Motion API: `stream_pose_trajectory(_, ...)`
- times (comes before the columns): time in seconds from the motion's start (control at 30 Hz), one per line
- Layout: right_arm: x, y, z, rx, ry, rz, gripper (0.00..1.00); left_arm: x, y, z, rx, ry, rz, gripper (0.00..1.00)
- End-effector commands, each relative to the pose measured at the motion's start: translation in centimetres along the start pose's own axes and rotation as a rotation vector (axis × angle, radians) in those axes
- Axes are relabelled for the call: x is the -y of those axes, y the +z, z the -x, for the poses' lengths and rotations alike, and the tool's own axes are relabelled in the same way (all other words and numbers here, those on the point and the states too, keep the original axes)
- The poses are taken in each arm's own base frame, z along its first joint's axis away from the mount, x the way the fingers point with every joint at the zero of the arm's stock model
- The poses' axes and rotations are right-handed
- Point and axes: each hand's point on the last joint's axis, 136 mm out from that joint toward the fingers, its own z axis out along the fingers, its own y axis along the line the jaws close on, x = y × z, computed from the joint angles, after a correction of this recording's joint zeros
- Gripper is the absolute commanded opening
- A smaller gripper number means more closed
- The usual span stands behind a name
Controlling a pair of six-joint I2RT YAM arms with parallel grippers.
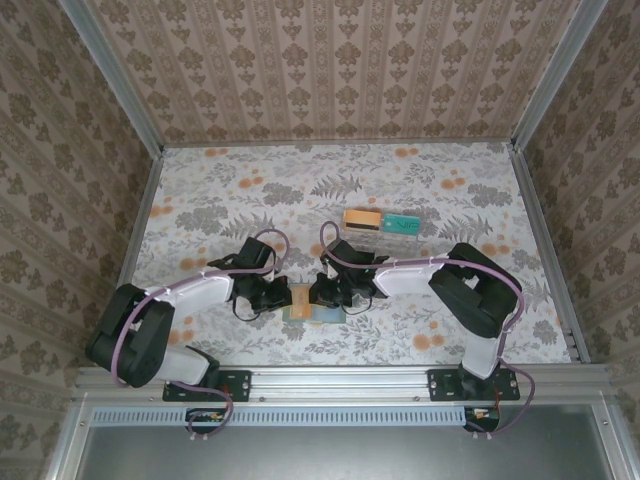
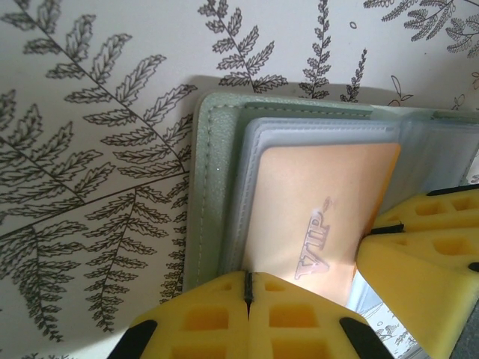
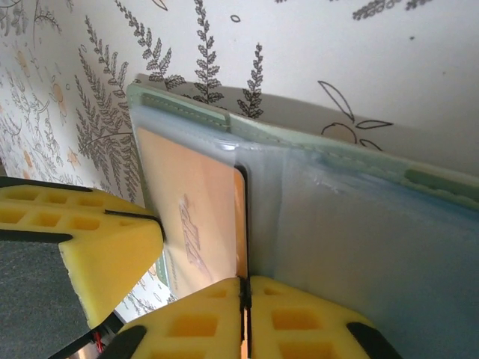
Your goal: Take the credit cards out of the card holder
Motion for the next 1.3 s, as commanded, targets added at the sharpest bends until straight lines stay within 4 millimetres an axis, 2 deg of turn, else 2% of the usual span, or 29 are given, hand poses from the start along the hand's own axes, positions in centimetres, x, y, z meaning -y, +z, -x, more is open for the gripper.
stream_pose_trajectory(0.0, -1.0, 0.3, -0.3, -0.019, -0.012, 0.032, 0.00, -1.8, 0.6, -1.1, -0.041, -0.035, 0.071, 0.00)
stream_pose_trajectory(0.33, 0.1, -1.7, 0.1, 0.036, 0.002, 0.021, 0.00, -2.0, 0.2, -1.0, -0.030, -0.037, 0.081, 0.00)
stream_pose_trajectory(0.6, 0.3, -1.7, 0.1, 0.034, 0.009, 0.024, 0.00, -1.6, 0.0, -0.8, -0.023, -0.032, 0.062, 0.00)
stream_pose_trajectory(0.73, -0.3, -1.5, 0.2, 0.032, 0.000, 0.040, 0.02, -0.7, -0.6, -0.4, -0.002, -0.021, 0.036, 0.05)
stream_pose_trajectory(0.87, -0.8, -1.4, 0.2, 0.025, -0.009, 0.050, 0.05, 0.2, -1.7, 0.1, 0.036, -0.008, 0.010, 0.15)
stream_pose_trajectory(1.03, -1.3, -1.2, 0.2, 0.018, -0.018, 0.058, 0.08, -0.5, -2.1, 0.2, 0.057, -0.031, 0.018, 0.15)
stream_pose_trajectory(1.27, -1.3, -0.4, 0.0, -0.004, -0.012, 0.062, 0.12, -1.5, -0.9, -0.3, 0.018, -0.055, 0.038, 0.07)
